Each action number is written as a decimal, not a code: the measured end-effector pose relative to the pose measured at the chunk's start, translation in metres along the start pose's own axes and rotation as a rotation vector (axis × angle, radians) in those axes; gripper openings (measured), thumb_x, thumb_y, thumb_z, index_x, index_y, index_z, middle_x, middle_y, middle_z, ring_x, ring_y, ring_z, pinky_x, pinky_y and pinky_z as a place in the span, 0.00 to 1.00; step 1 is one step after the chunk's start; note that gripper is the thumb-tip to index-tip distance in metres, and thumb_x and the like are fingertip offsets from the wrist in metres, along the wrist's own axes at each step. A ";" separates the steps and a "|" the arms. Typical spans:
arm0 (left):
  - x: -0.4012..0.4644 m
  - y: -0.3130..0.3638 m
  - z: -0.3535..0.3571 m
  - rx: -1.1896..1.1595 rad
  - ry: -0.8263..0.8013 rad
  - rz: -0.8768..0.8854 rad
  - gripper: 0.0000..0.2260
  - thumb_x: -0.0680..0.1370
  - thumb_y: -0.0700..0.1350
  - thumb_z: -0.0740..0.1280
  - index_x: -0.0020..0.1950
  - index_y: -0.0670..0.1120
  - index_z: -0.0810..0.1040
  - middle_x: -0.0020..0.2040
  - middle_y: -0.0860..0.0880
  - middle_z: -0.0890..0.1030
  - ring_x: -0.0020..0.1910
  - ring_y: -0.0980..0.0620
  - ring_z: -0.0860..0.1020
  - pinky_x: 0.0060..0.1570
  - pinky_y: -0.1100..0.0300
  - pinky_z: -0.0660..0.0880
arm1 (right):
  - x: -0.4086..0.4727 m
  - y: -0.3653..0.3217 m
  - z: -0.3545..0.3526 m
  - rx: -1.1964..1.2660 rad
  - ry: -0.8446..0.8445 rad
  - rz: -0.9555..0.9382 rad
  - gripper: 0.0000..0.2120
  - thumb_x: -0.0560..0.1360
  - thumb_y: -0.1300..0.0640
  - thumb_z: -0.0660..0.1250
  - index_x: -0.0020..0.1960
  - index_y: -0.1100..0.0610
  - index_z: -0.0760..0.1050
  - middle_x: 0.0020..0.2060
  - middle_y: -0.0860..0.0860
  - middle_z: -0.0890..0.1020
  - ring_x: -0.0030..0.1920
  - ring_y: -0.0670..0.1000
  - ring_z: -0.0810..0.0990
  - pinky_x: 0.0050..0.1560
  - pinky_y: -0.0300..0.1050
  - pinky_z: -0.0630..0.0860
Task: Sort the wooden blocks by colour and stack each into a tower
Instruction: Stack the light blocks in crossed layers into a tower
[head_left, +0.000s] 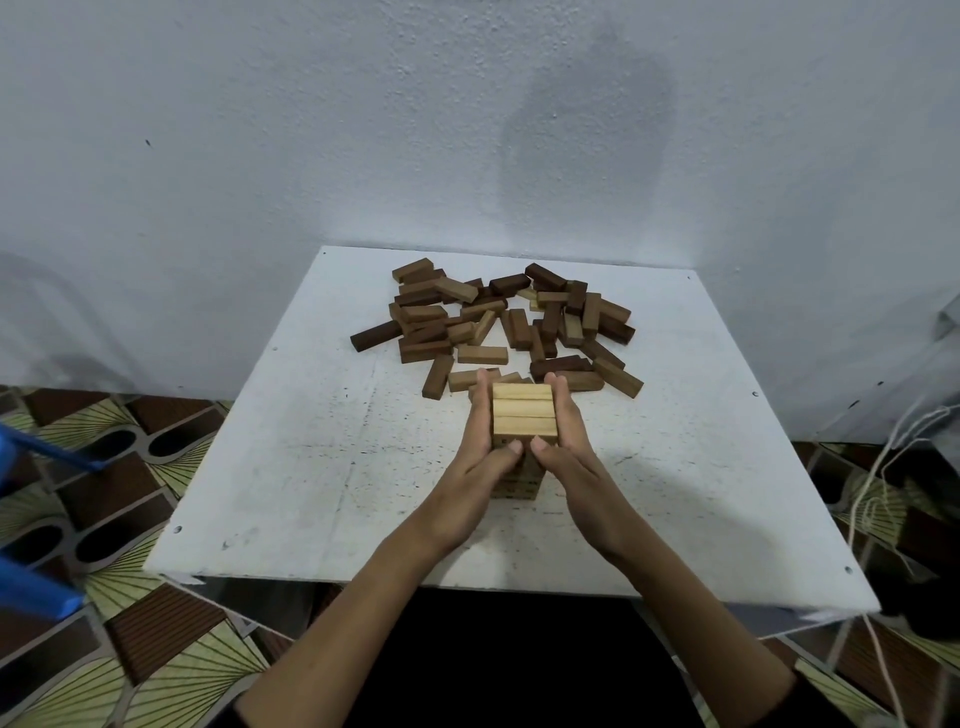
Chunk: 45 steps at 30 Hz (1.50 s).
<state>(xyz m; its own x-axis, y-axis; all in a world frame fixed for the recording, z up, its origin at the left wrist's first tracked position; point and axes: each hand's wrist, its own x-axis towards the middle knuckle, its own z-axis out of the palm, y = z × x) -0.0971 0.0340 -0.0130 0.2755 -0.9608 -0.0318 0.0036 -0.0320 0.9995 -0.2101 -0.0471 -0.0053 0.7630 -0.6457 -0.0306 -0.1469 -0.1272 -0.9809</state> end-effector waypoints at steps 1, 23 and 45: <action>-0.001 0.001 -0.002 -0.005 -0.005 0.010 0.33 0.80 0.47 0.58 0.77 0.57 0.39 0.75 0.61 0.55 0.69 0.70 0.60 0.61 0.75 0.64 | 0.000 -0.001 -0.002 0.002 0.001 -0.005 0.37 0.71 0.48 0.56 0.75 0.46 0.40 0.63 0.29 0.53 0.56 0.18 0.57 0.53 0.17 0.61; 0.020 0.014 -0.036 0.229 0.031 0.151 0.42 0.69 0.39 0.76 0.75 0.53 0.55 0.62 0.55 0.75 0.62 0.63 0.73 0.60 0.71 0.68 | 0.015 -0.015 -0.035 -0.271 -0.001 -0.089 0.39 0.69 0.59 0.74 0.70 0.41 0.56 0.61 0.38 0.71 0.63 0.41 0.69 0.54 0.21 0.65; 0.010 0.015 -0.025 0.184 0.003 0.101 0.38 0.68 0.53 0.72 0.74 0.60 0.55 0.72 0.58 0.65 0.71 0.62 0.63 0.69 0.63 0.61 | 0.007 -0.015 -0.025 -0.122 -0.068 -0.028 0.39 0.69 0.50 0.71 0.72 0.40 0.52 0.65 0.35 0.65 0.61 0.34 0.68 0.54 0.24 0.68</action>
<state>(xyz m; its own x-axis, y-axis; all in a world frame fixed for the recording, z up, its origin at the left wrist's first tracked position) -0.0697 0.0306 0.0017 0.2680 -0.9609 0.0692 -0.2002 0.0147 0.9796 -0.2179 -0.0686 0.0139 0.8083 -0.5885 -0.0203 -0.1971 -0.2380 -0.9511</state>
